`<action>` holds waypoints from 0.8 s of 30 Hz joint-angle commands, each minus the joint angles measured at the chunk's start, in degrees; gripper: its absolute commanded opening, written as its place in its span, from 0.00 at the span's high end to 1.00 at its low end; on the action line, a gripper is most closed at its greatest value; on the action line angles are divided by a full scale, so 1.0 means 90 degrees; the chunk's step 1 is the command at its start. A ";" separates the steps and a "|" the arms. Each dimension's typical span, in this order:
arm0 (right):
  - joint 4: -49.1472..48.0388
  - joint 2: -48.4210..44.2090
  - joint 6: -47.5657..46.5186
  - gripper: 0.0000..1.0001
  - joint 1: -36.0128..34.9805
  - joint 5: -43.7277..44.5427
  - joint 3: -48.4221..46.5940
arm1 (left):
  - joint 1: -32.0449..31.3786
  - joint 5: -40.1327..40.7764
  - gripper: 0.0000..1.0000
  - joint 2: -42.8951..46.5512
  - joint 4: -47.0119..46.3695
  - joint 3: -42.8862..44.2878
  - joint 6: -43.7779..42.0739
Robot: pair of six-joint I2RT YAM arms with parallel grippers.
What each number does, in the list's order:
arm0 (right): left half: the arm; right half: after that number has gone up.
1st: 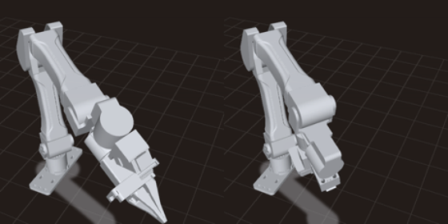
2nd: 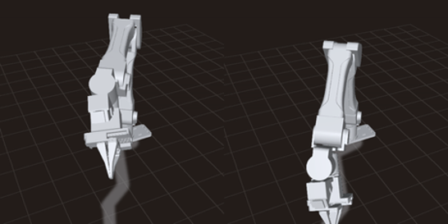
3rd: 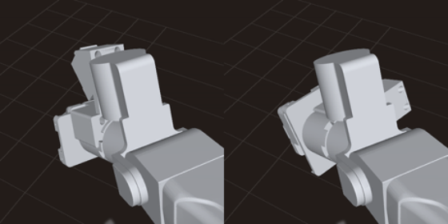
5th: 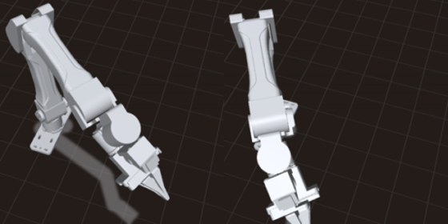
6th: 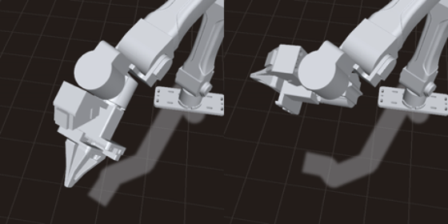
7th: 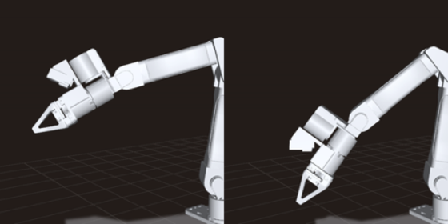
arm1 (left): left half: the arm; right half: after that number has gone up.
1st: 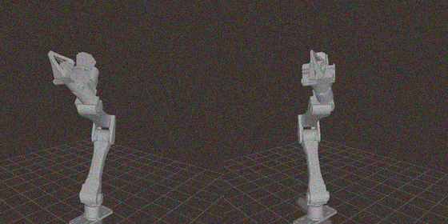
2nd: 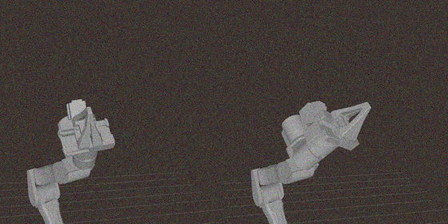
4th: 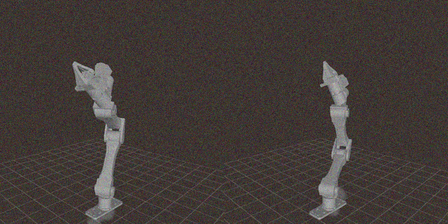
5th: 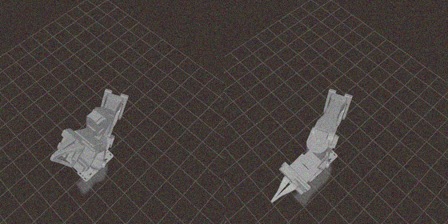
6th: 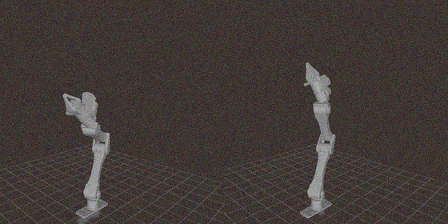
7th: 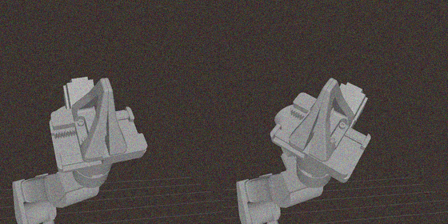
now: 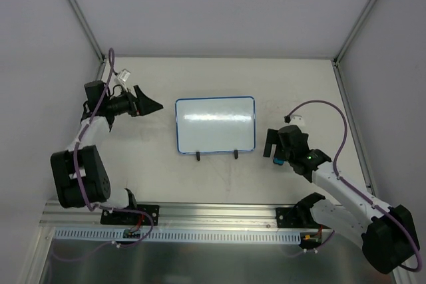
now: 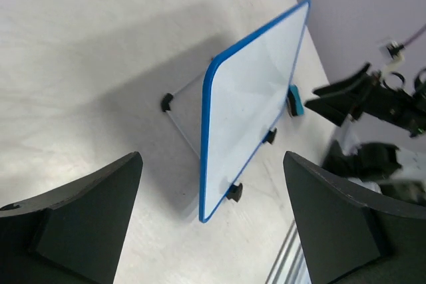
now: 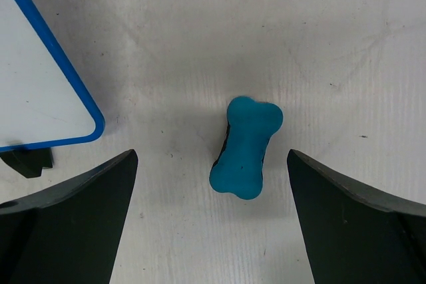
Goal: Erase the whiteboard
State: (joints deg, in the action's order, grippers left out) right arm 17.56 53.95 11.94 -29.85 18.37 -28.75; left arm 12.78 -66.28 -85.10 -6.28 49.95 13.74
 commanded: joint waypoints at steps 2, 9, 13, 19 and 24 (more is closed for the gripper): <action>-0.0252 -0.0409 -0.0136 0.01 0.0035 -0.0127 0.0138 | 0.0289 0.1785 0.01 0.1582 -0.0269 -0.0403 0.0543; -0.0379 -0.0662 -0.0292 0.01 0.0035 -0.0351 0.0206 | 0.0289 0.4412 0.01 0.3972 0.0903 -0.1320 0.0953; -0.0428 -0.0926 -0.0614 0.01 0.0025 -0.0449 0.0216 | 0.0289 0.4620 0.01 0.4981 0.0913 -0.2200 0.1256; -0.0661 -0.1725 -0.0790 0.01 0.0025 -0.0518 0.0440 | 0.0289 0.3586 0.01 0.5374 0.1468 -0.1821 0.1258; -0.1072 -0.2351 -0.0722 0.01 0.0025 -0.0410 0.1006 | 0.0289 0.3333 0.01 0.5393 0.2386 -0.1459 0.0896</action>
State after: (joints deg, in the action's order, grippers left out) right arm 11.68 35.42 6.35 -29.82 14.50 -22.15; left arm 15.40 -32.58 -37.58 10.07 33.78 23.53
